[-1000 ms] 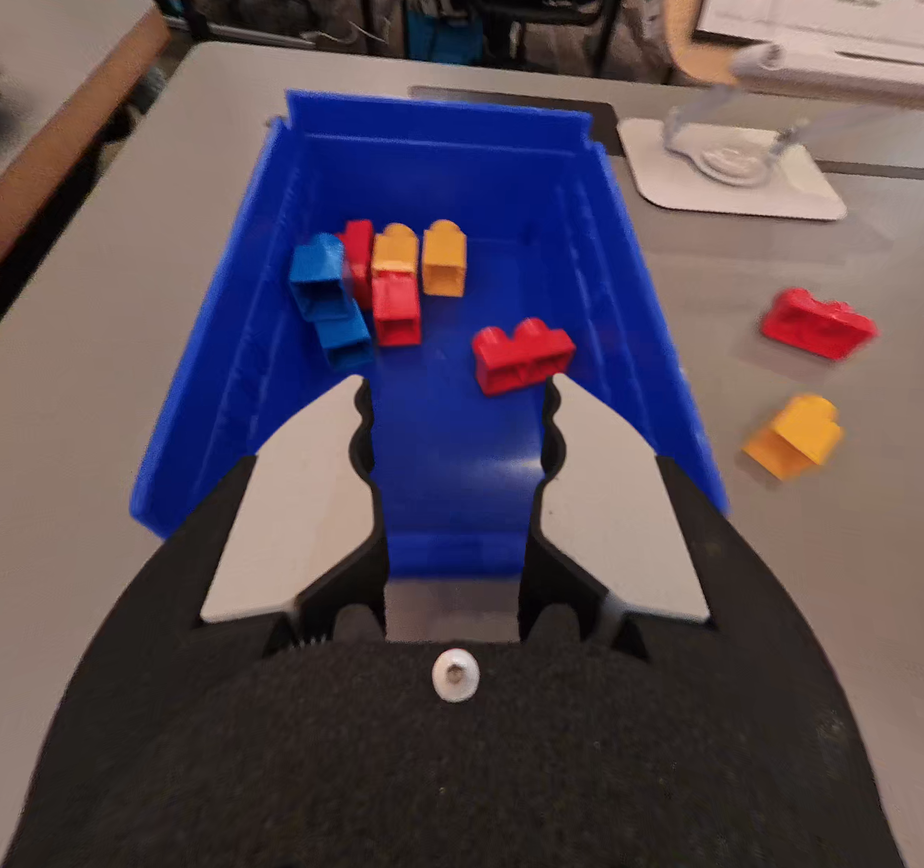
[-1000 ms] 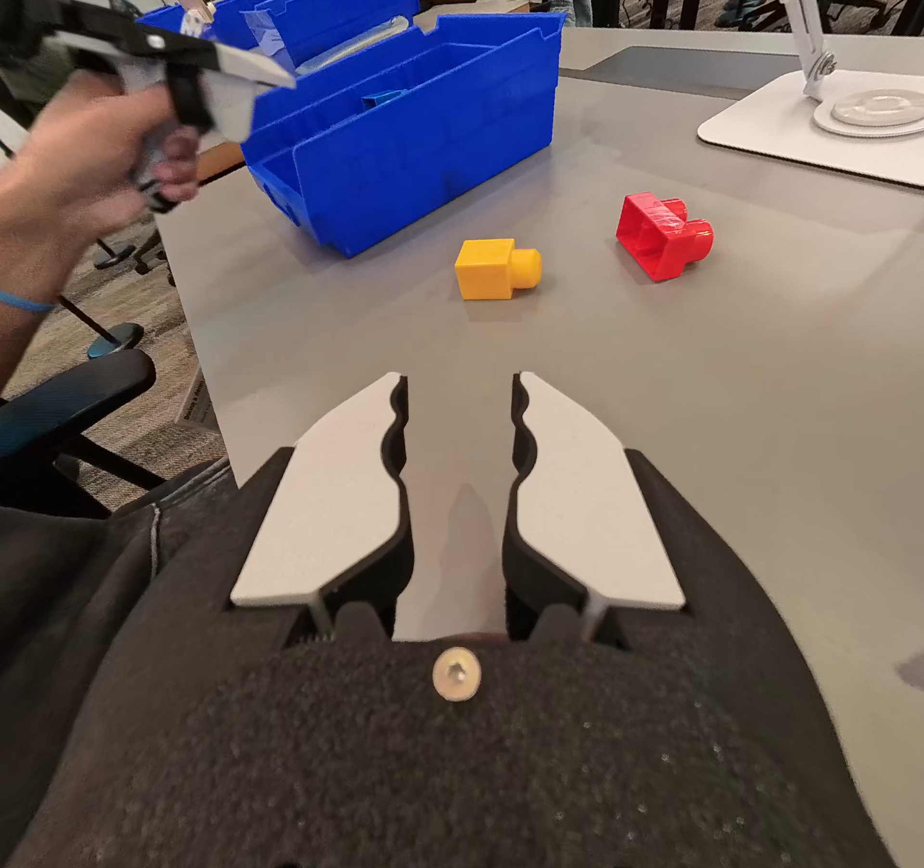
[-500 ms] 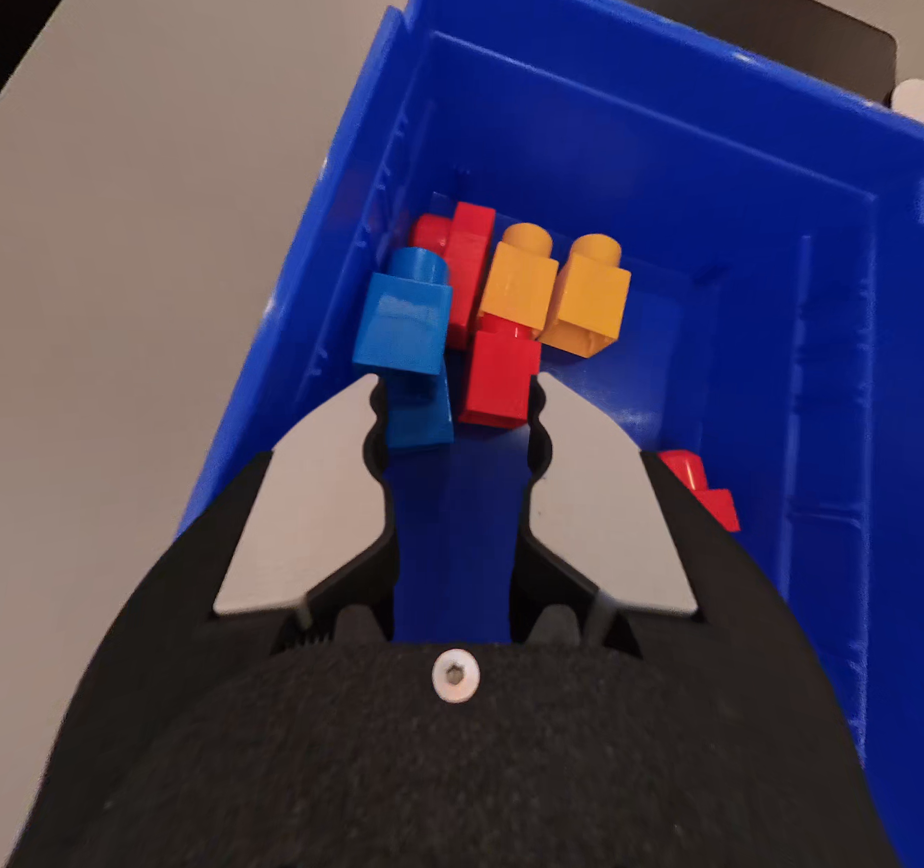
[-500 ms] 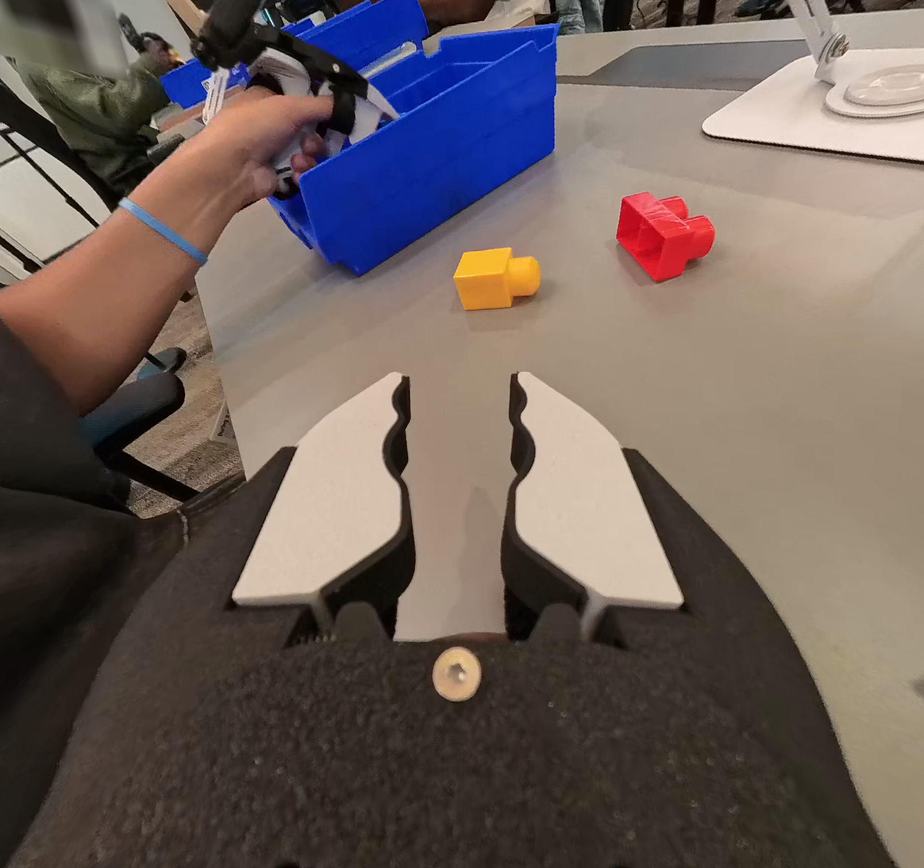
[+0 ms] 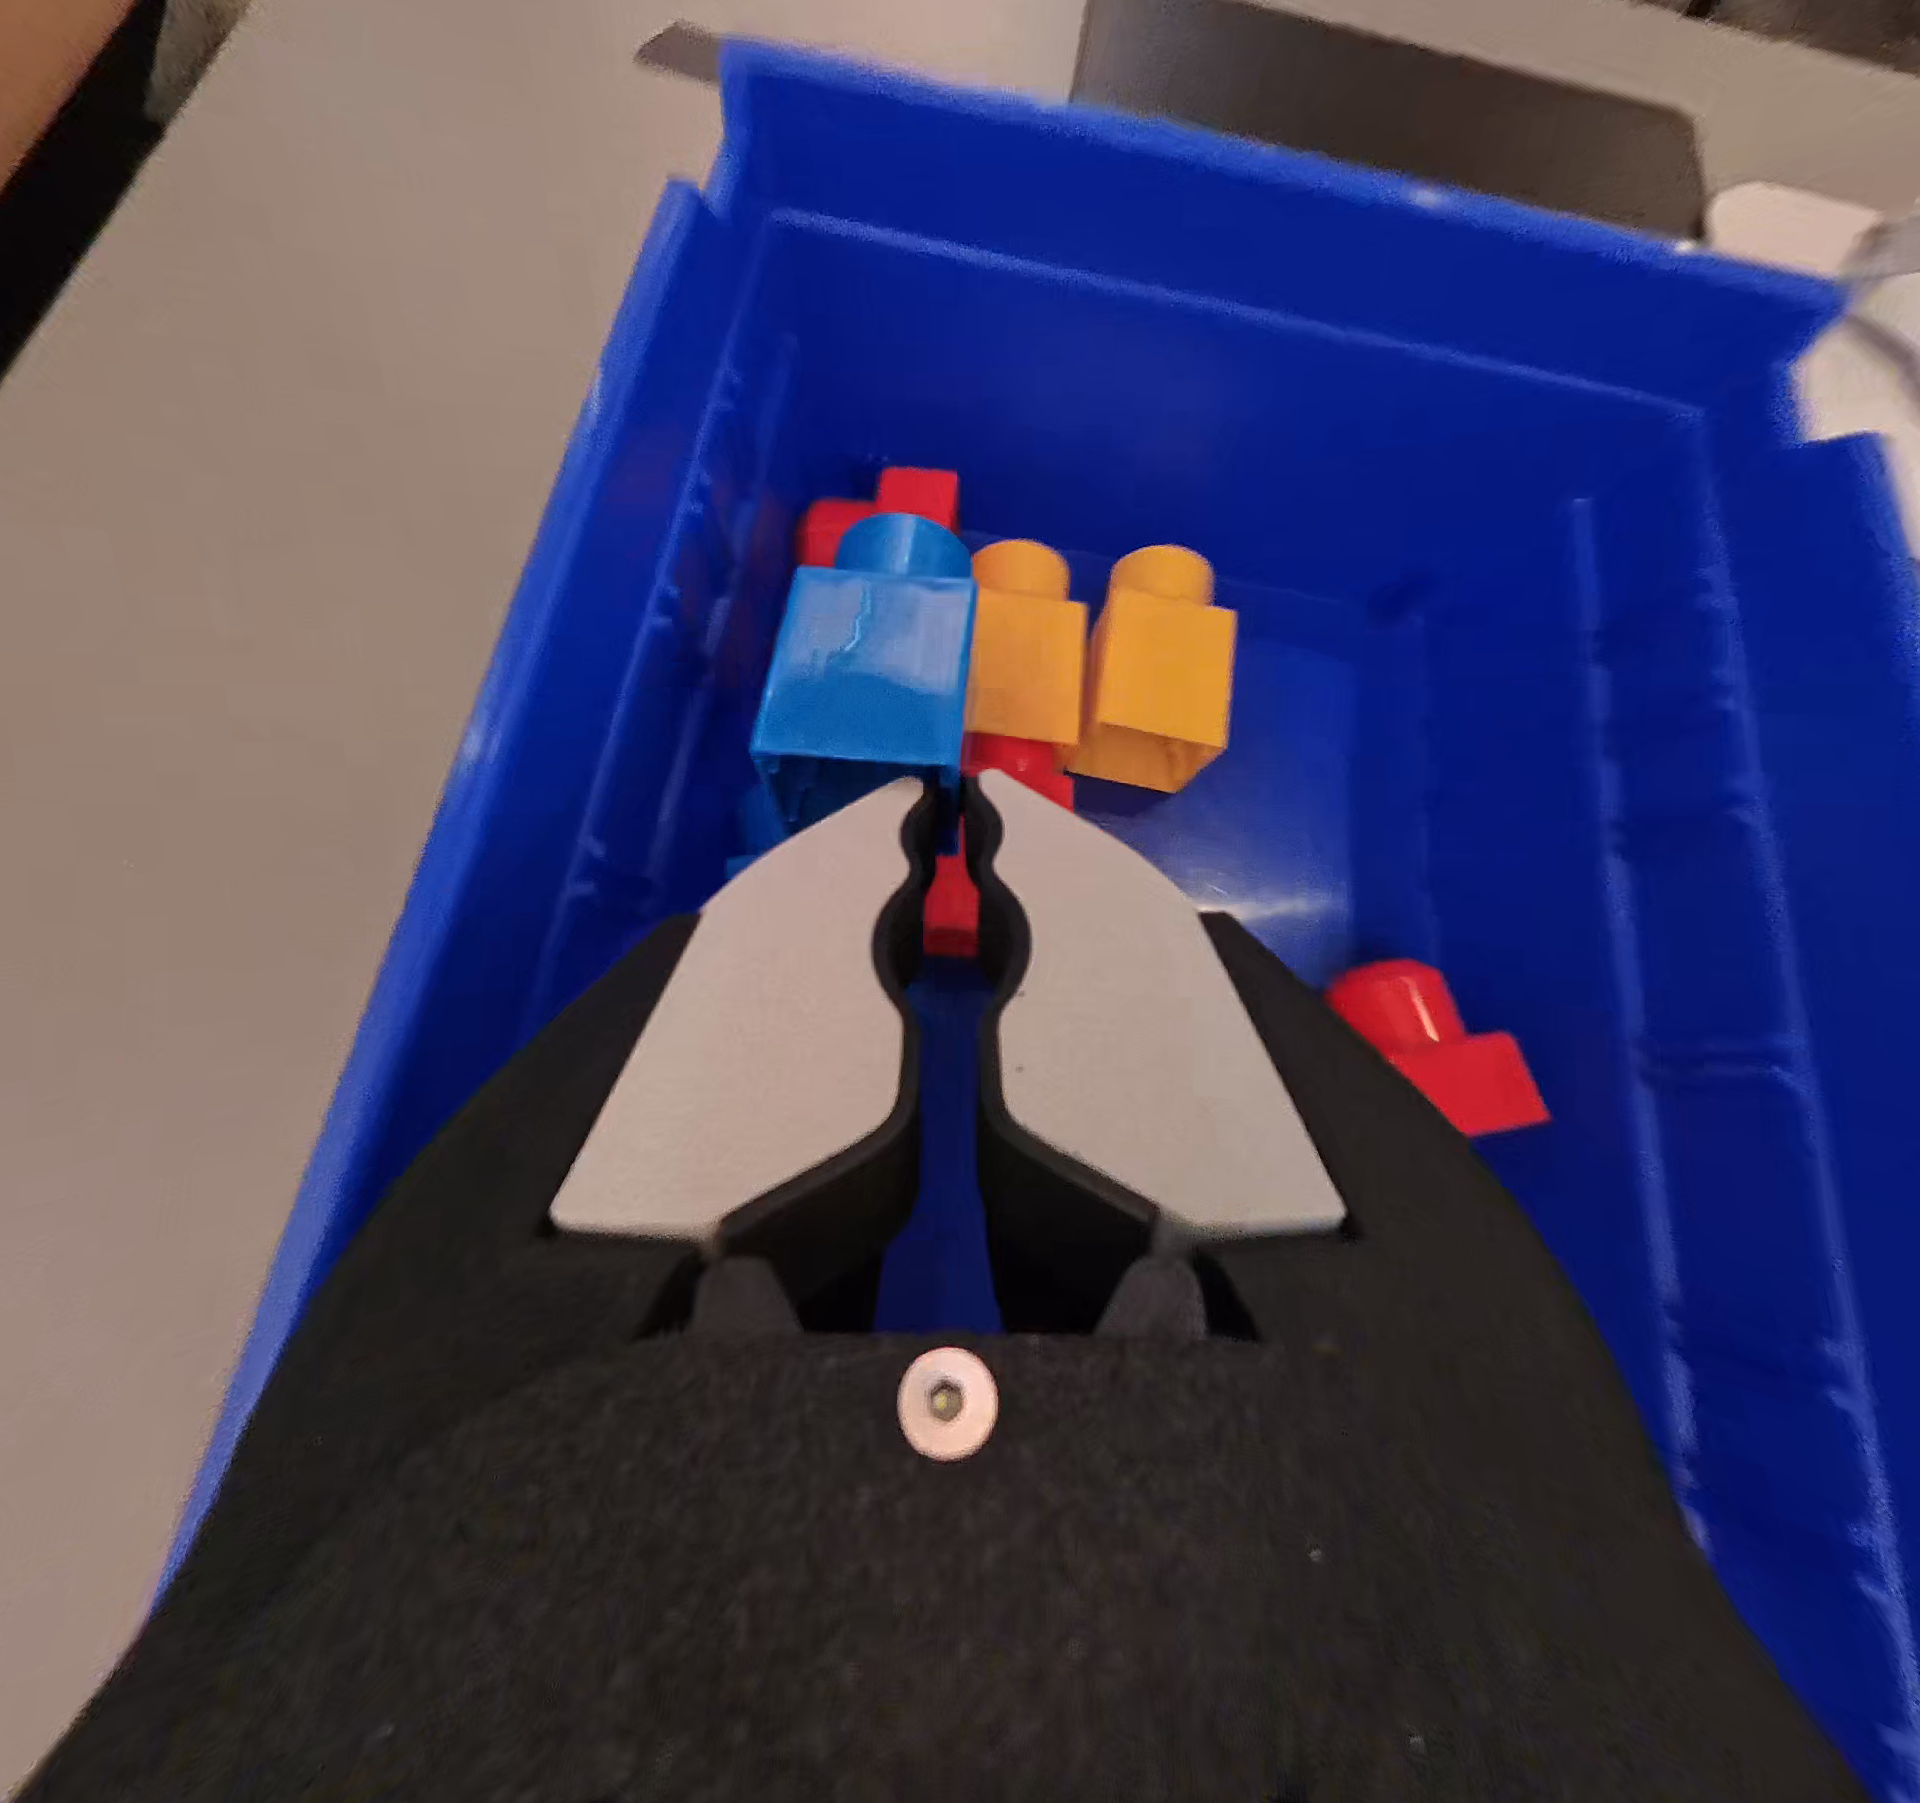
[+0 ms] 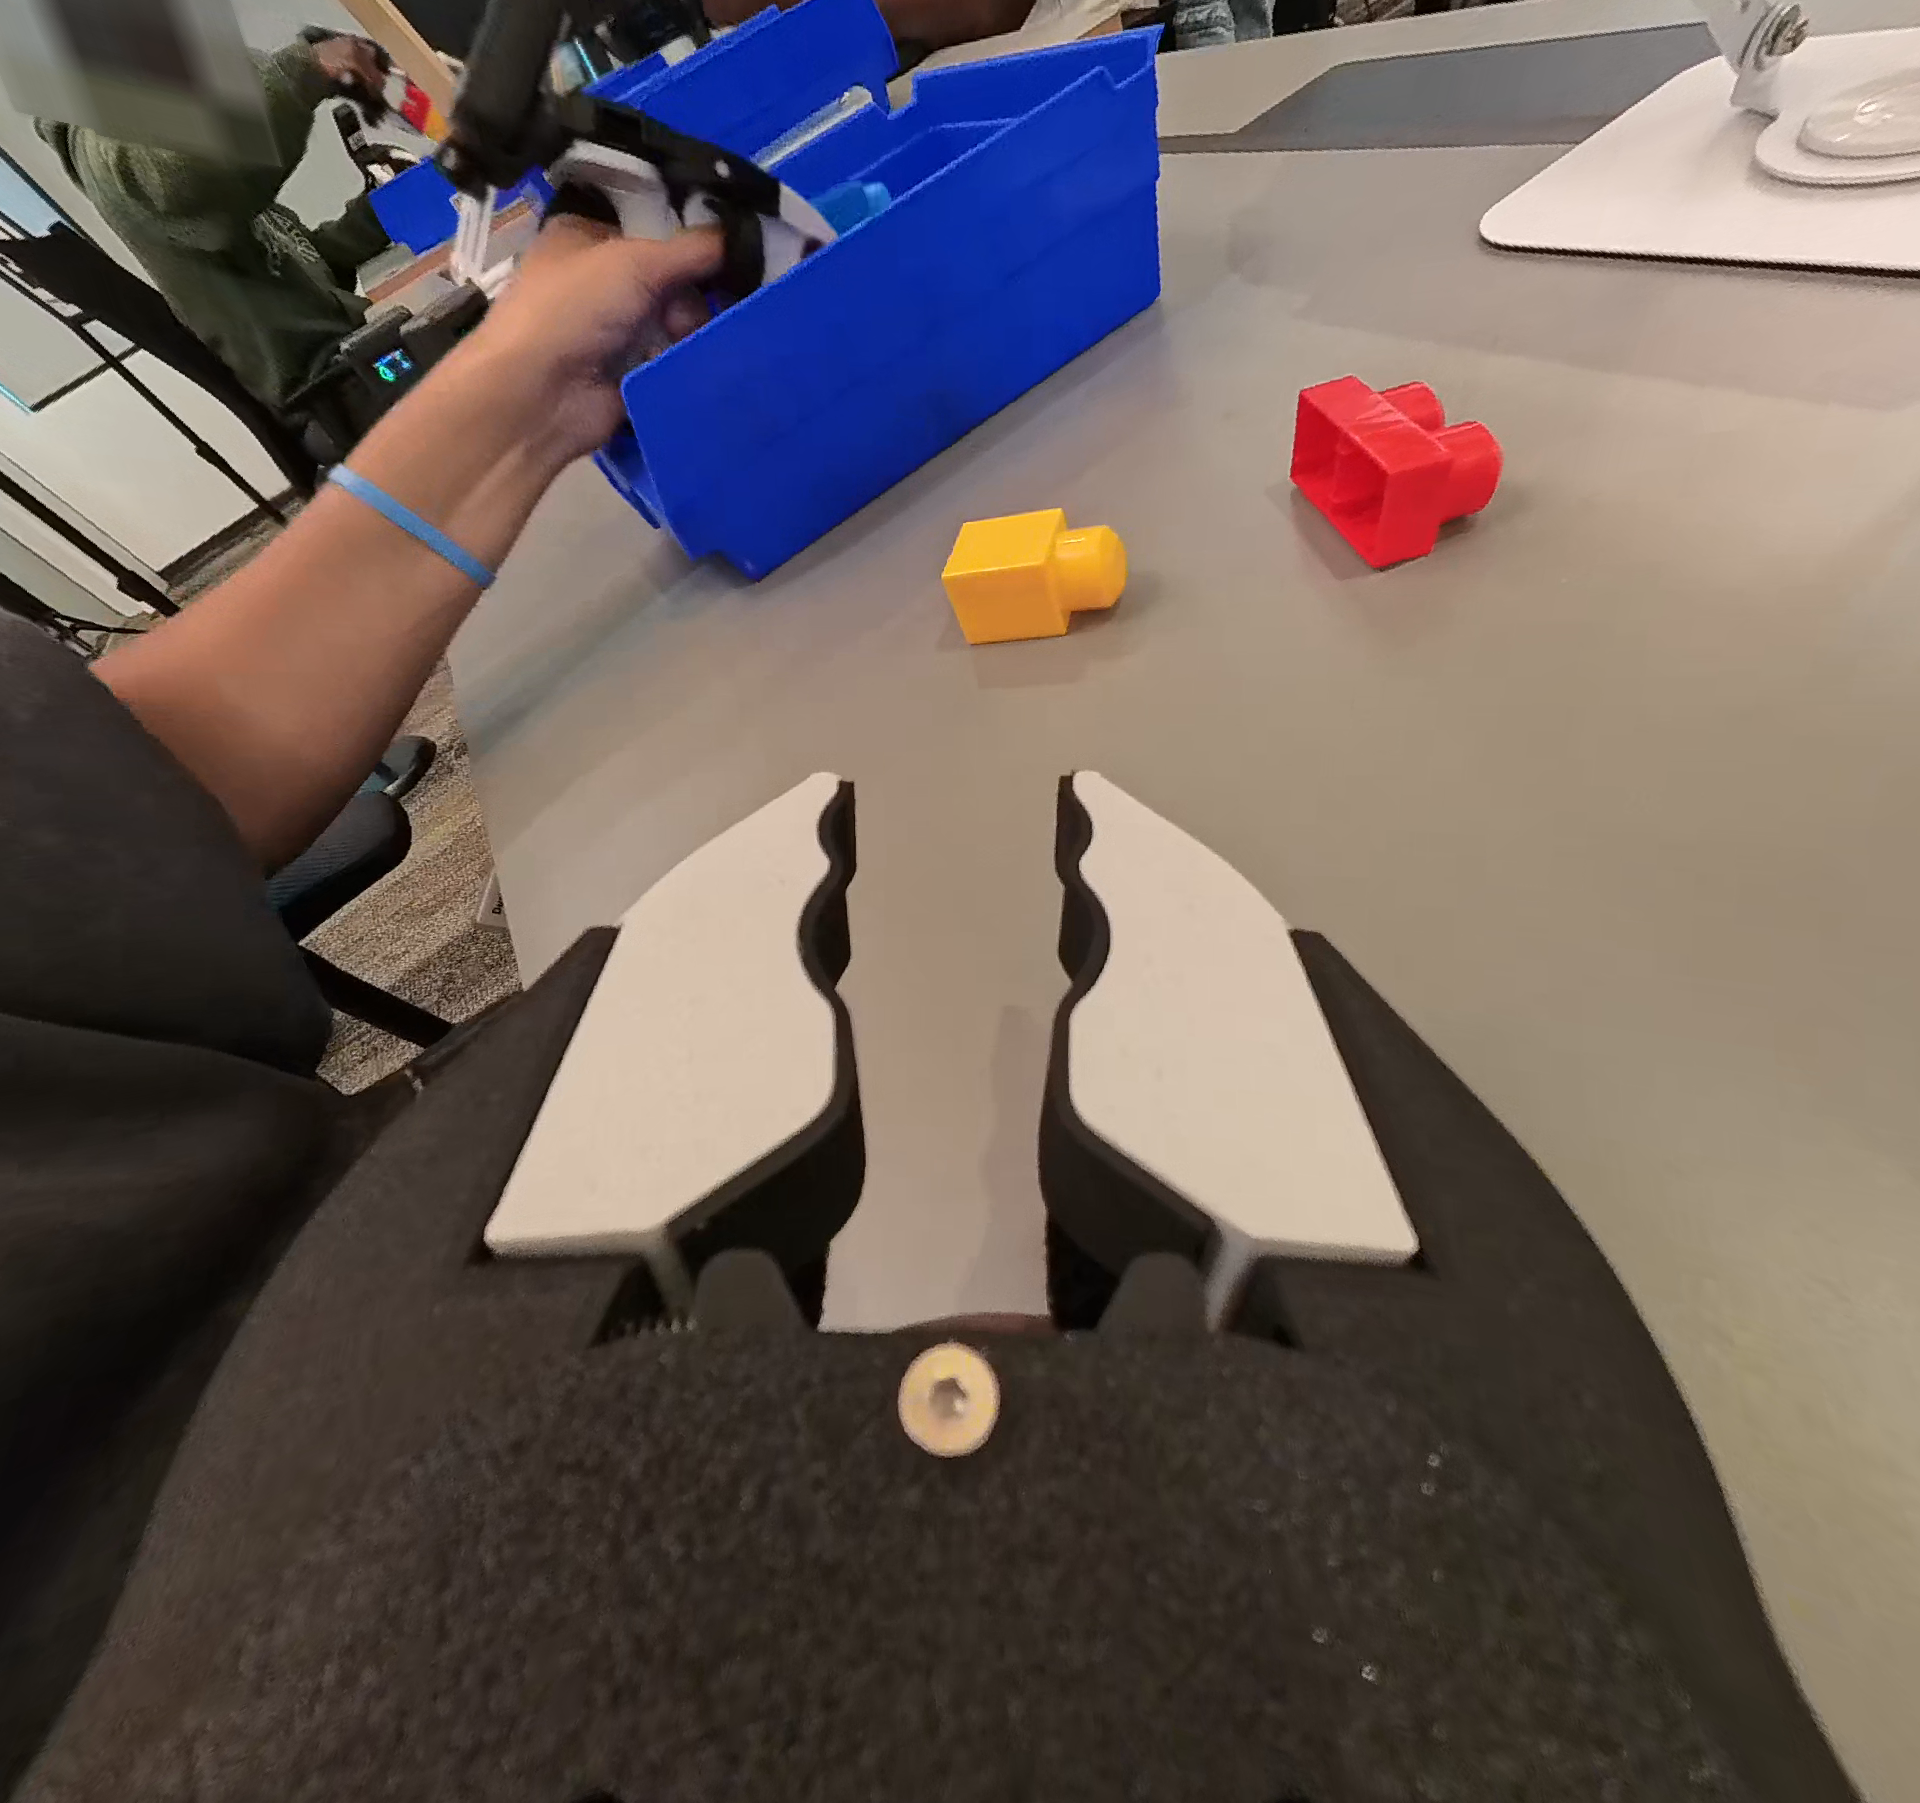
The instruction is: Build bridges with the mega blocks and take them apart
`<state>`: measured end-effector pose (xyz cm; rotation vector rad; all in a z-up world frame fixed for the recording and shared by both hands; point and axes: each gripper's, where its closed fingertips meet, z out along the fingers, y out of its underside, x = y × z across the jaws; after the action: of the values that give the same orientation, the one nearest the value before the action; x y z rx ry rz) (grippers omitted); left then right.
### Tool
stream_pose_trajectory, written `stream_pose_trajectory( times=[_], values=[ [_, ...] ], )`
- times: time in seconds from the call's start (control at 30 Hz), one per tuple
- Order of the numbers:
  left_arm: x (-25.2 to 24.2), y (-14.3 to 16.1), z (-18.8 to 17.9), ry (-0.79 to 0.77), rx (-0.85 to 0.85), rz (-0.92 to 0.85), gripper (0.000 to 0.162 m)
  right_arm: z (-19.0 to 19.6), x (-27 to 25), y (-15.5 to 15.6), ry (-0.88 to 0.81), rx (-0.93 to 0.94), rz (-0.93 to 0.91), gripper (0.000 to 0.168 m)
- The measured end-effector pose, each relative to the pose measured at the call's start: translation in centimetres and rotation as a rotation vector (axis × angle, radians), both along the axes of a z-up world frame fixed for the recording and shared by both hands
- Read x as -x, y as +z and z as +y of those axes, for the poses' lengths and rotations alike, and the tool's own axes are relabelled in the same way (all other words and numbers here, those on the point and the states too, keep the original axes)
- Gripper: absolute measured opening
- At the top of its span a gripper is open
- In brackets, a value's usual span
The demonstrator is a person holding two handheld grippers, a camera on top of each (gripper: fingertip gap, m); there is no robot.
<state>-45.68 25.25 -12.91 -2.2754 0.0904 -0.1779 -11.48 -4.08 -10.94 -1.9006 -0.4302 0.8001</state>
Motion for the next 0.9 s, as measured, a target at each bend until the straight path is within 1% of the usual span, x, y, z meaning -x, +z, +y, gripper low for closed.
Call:
stream_pose_trajectory(
  times=[0.07,0.17,0.23,0.3,0.37,0.43,0.5,0.57,0.63,0.67,0.77,0.9],
  values=[
    [-0.7,2.0,-1.0,-0.050,-0.057,0.011,0.004,-0.1,0.1,-0.1,0.002,0.003,-0.005,0.037],
    [-4.1,6.7,-3.8,-0.237,-0.195,-0.023,0.005,-0.2,0.0,0.0,-0.002,-0.003,-0.009,0.036],
    [-7.4,9.8,-6.9,-0.366,-0.271,-0.050,0.004,-0.1,-0.1,0.2,-0.009,-0.009,-0.007,0.036],
    [-11.3,12.1,-10.8,-0.489,-0.330,-0.083,0.004,-0.1,-0.3,0.4,-0.013,-0.012,-0.005,0.036],
    [-15.4,12.6,-15.0,-0.593,-0.347,-0.109,0.004,-0.1,-0.4,0.4,-0.017,-0.013,-0.006,0.036],
    [-19.2,11.1,-18.7,-0.687,-0.338,-0.098,0.004,-0.1,-0.5,0.4,-0.021,-0.015,-0.008,0.036],
    [-22.3,7.7,-21.7,-0.788,-0.292,-0.038,0.004,-0.1,-0.6,0.4,-0.024,-0.015,-0.007,0.036],
    [-24.2,4.0,-23.2,-0.845,-0.250,0.024,0.004,-0.2,-0.6,0.3,-0.023,-0.014,-0.008,0.036],
    [-25.5,0.8,-24.1,-0.881,-0.163,0.004,0.004,-0.2,-0.5,0.3,-0.022,-0.015,-0.012,0.036],
    [-25.9,-0.2,-24.2,-0.892,-0.135,-0.017,0.004,-0.2,-0.5,0.3,-0.021,-0.016,-0.014,0.036],
    [-26.3,-2.2,-23.6,-0.888,-0.079,-0.020,0.004,-0.4,-0.4,0.3,-0.020,-0.018,-0.022,0.036],
    [-26.0,-3.3,-22.8,-0.878,-0.062,0.011,0.004,-0.3,-0.4,0.2,-0.023,-0.018,-0.030,0.036]
  ],
)
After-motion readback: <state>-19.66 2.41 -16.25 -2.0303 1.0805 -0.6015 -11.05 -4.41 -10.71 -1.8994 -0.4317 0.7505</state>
